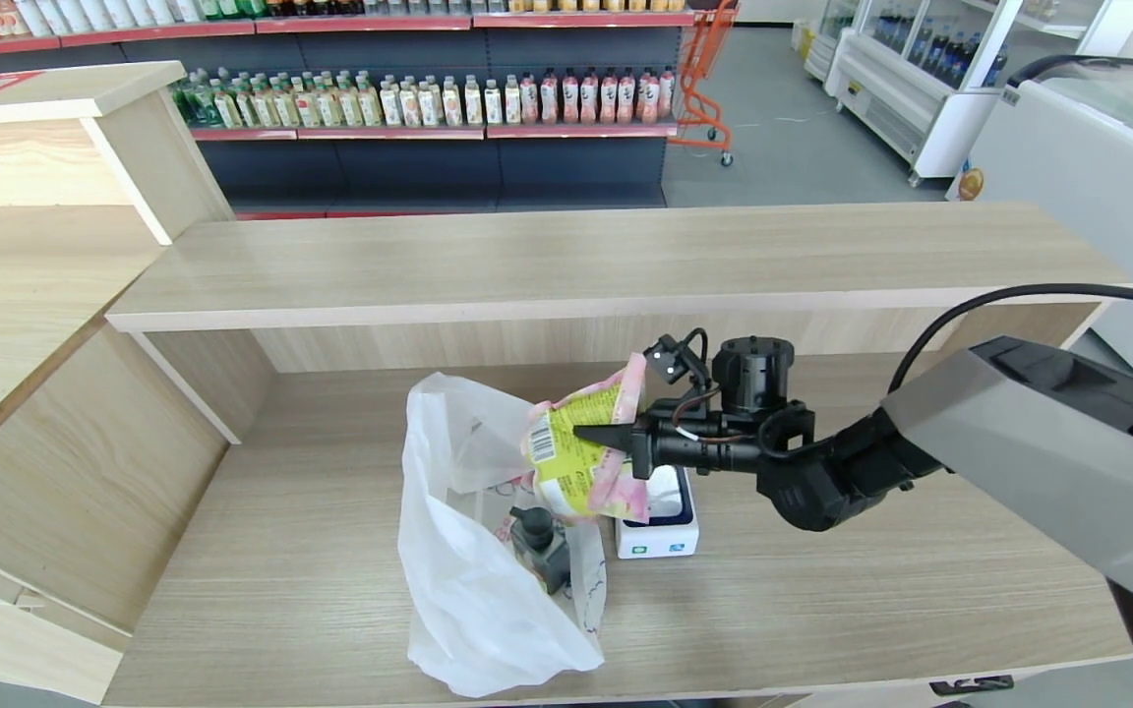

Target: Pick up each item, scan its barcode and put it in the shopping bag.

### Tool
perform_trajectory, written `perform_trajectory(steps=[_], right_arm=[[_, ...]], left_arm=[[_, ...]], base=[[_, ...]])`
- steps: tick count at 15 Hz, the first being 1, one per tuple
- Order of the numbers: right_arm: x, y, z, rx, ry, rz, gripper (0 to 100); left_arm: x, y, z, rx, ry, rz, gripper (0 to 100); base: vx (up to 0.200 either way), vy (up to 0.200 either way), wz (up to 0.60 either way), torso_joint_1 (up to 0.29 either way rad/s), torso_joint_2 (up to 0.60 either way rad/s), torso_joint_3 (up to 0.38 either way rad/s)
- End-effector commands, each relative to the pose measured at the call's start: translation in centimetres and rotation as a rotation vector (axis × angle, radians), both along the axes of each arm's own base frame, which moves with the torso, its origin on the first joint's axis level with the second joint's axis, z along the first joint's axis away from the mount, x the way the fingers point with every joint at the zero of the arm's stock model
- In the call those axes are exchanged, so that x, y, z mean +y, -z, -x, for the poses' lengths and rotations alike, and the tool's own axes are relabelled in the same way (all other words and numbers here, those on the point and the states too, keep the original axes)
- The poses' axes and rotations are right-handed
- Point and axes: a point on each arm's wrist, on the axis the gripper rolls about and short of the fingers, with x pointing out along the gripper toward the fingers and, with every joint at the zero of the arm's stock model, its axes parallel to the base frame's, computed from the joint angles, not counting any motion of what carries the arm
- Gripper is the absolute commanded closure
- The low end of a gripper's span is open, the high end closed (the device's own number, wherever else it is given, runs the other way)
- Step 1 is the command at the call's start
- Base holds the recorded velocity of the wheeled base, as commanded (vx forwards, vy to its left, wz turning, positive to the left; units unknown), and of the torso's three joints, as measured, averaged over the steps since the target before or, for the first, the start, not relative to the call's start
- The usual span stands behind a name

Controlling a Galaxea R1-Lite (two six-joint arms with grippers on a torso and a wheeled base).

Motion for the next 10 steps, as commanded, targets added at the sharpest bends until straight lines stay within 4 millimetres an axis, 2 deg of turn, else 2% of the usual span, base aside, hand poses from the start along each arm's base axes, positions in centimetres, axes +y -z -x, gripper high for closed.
perform_trajectory(steps=[1,5,6,10], right_arm=[[0.9,1.6,-0.4,0.020,-0.015,0.010,100],[1.9,2.7,-0.7,0.003,-0.037,0.037,100],[2.0,2.8,-0.9,-0.014,-0.042,0.059,0],[2.6,2.0,-1.3,-0.007,-0.044,0.043,0]], left_arm=[[0.0,0.0,0.0,0.000,0.000,0.000,0],[0.0,0.0,0.0,0.000,0.000,0.000,0],[0.0,0.0,0.0,0.000,-0.001,0.000,0],[0.0,0.0,0.0,0.000,0.000,0.000,0]], base=[[0.000,0.000,0.00,0.000,0.00,0.000],[0.000,0.000,0.00,0.000,0.00,0.000],[0.000,0.000,0.00,0.000,0.00,0.000],[0.000,0.000,0.00,0.000,0.00,0.000]])
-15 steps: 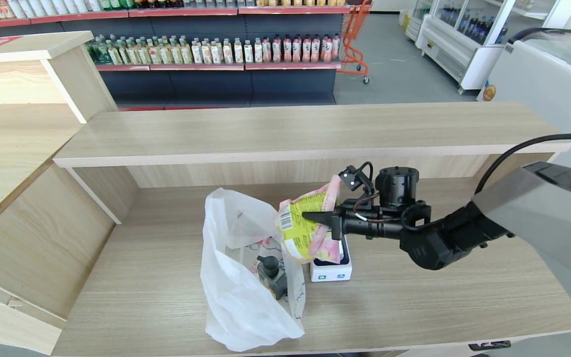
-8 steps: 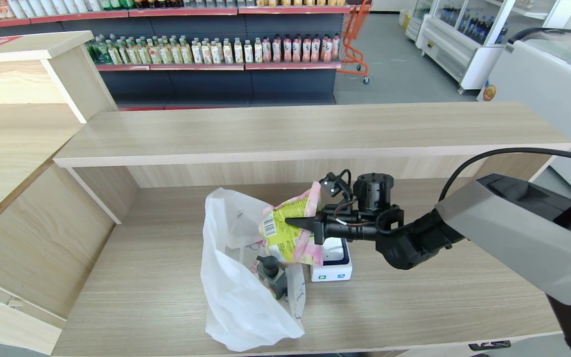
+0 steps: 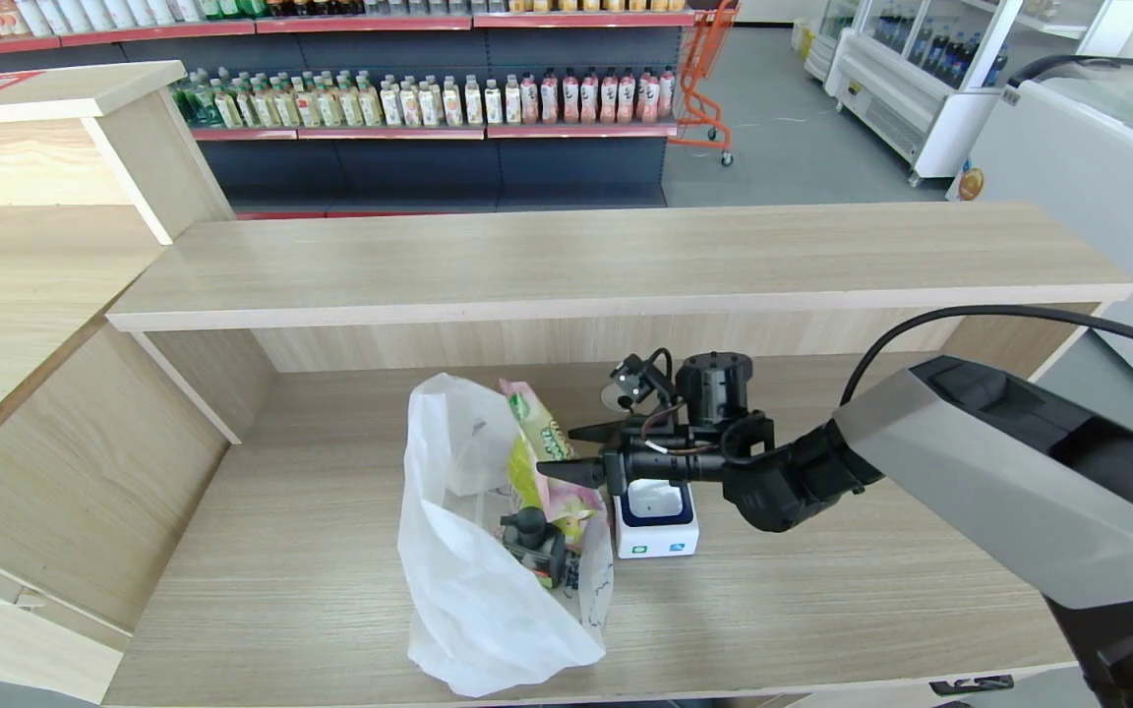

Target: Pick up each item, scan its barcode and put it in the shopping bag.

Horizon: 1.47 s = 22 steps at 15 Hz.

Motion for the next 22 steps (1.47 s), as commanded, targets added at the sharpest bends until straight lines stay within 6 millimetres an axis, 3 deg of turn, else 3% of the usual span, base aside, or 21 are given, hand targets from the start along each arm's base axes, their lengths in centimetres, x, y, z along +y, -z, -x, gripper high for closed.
perform_trajectory(steps=[1,6,9,12,14,15,16,17,19,20,22], right_arm=[[0.4,-0.7,-0.1,0.030,0.006,-0.035,0],[-0.2,-4.3,0.1,0.228,0.054,-0.218,0],[-4.4,-6.7,1.8,0.287,0.130,-0.237,0],[-9.5,-9.7,6.7,0.293,0.203,-0.236,0],[-12.2,-12.3,11.7,0.191,0.219,-0.234,0],[-12.3,-12.4,11.9,0.182,0.221,-0.233,0],[-15.5,-12.4,17.8,0.020,0.243,-0.152,0],[-16.5,-11.7,19.7,-0.051,0.253,-0.096,0],[-18.7,-12.5,22.6,-0.150,0.354,0.005,0],[-19.6,-13.3,24.4,-0.165,0.515,0.033,0],[-21.1,-13.1,27.7,-0.146,0.762,0.099,0]], left_arm=[[0.0,0.0,0.0,0.000,0.000,0.000,0],[0.0,0.0,0.0,0.000,-0.001,0.000,0],[0.0,0.0,0.0,0.000,0.000,0.000,0],[0.0,0.0,0.0,0.000,-0.001,0.000,0],[0.0,0.0,0.0,0.000,0.000,0.000,0],[0.0,0.0,0.0,0.000,0.000,0.000,0],[0.0,0.0,0.0,0.000,-0.001,0.000,0],[0.0,0.0,0.0,0.000,0.000,0.000,0],[0.0,0.0,0.0,0.000,-0.001,0.000,0],[0.0,0.0,0.0,0.000,-0.001,0.000,0],[0.0,0.0,0.0,0.000,0.000,0.000,0]], base=[[0.000,0.000,0.00,0.000,0.00,0.000],[0.000,0.000,0.00,0.000,0.00,0.000],[0.000,0.000,0.00,0.000,0.00,0.000],[0.000,0.000,0.00,0.000,0.00,0.000],[0.000,0.000,0.00,0.000,0.00,0.000],[0.000,0.000,0.00,0.000,0.00,0.000],[0.000,0.000,0.00,0.000,0.00,0.000],[0.000,0.000,0.00,0.000,0.00,0.000],[0.000,0.000,0.00,0.000,0.00,0.000],[0.000,0.000,0.00,0.000,0.00,0.000],[0.000,0.000,0.00,0.000,0.00,0.000]])
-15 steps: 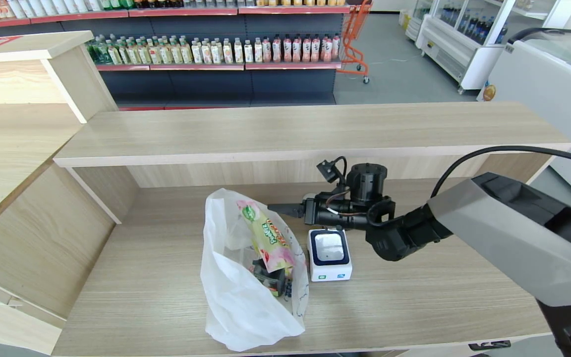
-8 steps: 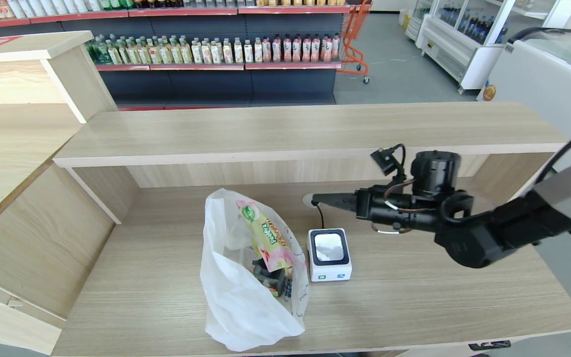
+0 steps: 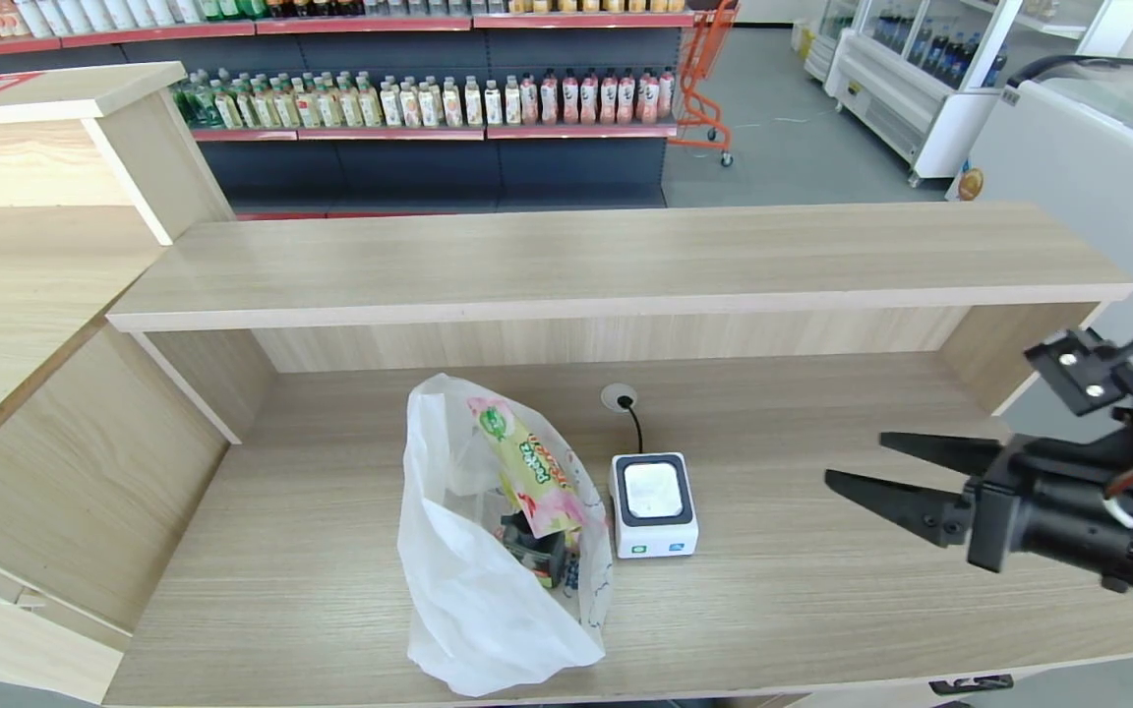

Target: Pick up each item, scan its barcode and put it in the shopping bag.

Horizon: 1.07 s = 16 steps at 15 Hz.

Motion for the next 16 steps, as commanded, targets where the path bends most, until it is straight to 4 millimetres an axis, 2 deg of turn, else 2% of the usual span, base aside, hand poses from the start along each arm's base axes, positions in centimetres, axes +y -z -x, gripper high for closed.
perform_trajectory(steps=[1,4,6,9,11,13,16], right_arm=[[-2.8,-1.2,6.9,-0.071,0.290,0.068,0],[-4.3,2.3,11.2,-0.137,0.438,0.067,0],[-4.8,5.8,14.6,-0.188,0.445,0.097,0],[-5.4,8.0,18.0,-0.186,0.601,0.119,0],[-5.4,10.4,20.2,-0.178,0.720,0.123,0],[-5.5,10.8,21.0,-0.226,0.706,0.068,0],[-5.6,10.8,21.0,-0.214,0.710,0.056,0]], left_arm=[[0.0,0.0,0.0,0.000,-0.001,0.000,0],[0.0,0.0,0.0,0.000,0.000,0.000,0],[0.0,0.0,0.0,0.000,0.000,0.000,0],[0.0,0.0,0.0,0.000,-0.001,0.000,0],[0.0,0.0,0.0,0.000,-0.001,0.000,0],[0.0,0.0,0.0,0.000,0.000,0.000,0],[0.0,0.0,0.0,0.000,0.000,0.000,0]], base=[[0.000,0.000,0.00,0.000,0.00,0.000],[0.000,0.000,0.00,0.000,0.00,0.000],[0.000,0.000,0.00,0.000,0.00,0.000],[0.000,0.000,0.00,0.000,0.00,0.000],[0.000,0.000,0.00,0.000,0.00,0.000],[0.000,0.000,0.00,0.000,0.00,0.000],[0.000,0.000,0.00,0.000,0.00,0.000]])
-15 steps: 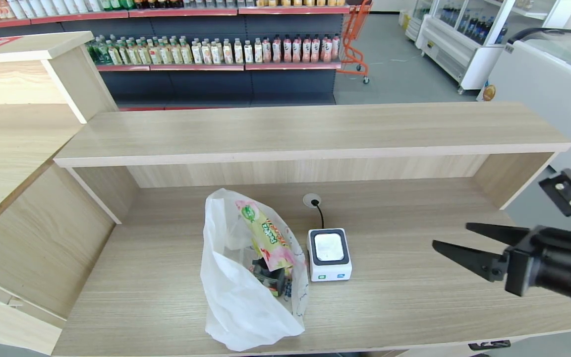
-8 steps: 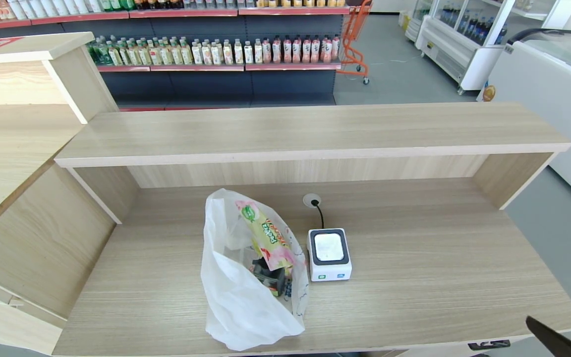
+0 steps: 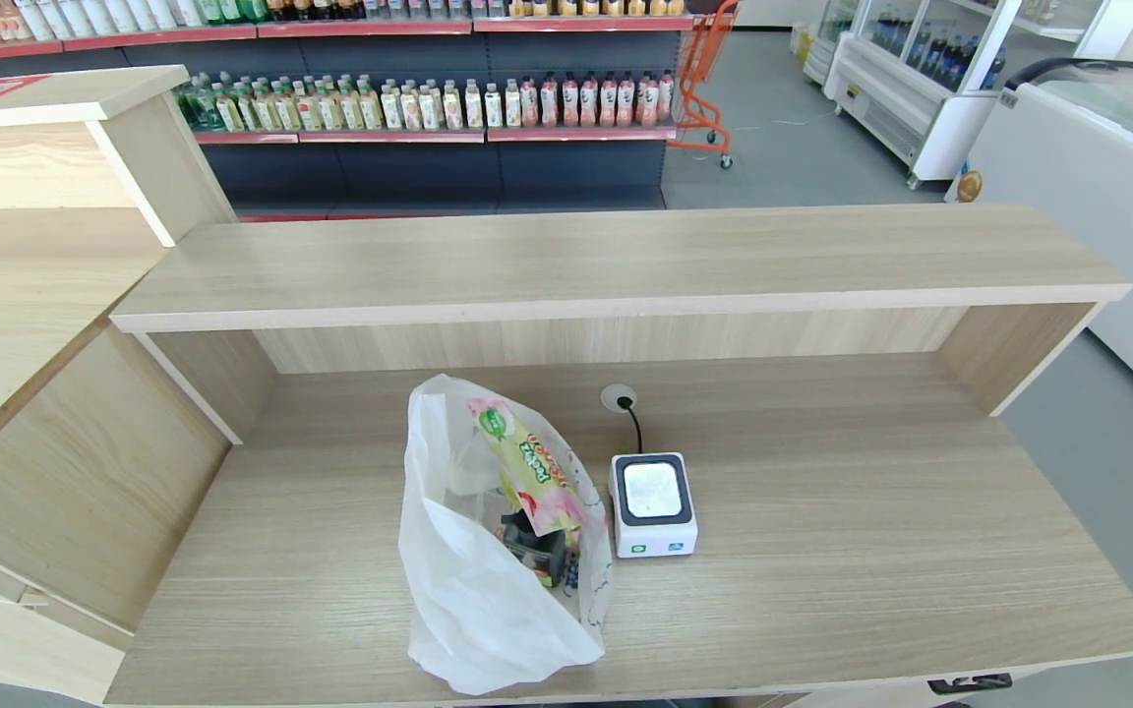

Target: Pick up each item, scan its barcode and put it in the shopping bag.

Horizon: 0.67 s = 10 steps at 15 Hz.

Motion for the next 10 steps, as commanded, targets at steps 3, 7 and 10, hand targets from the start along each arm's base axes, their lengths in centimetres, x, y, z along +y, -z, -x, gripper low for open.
perform_trajectory(steps=[3,7,10], right_arm=[[0.01,0.30,0.55,-0.057,-0.004,0.017,0],[0.01,0.30,0.55,-0.057,-0.004,0.016,100],[0.00,0.31,0.55,-0.056,0.000,-0.004,100]], left_arm=[[0.00,0.00,0.00,0.000,0.000,0.001,0],[0.00,0.00,0.00,0.000,-0.001,-0.001,0],[0.00,0.00,0.00,0.000,-0.001,0.001,0]], base=[[0.000,0.000,0.00,0.000,0.00,0.000],[0.000,0.000,0.00,0.000,0.00,0.000],[0.000,0.000,0.00,0.000,0.00,0.000]])
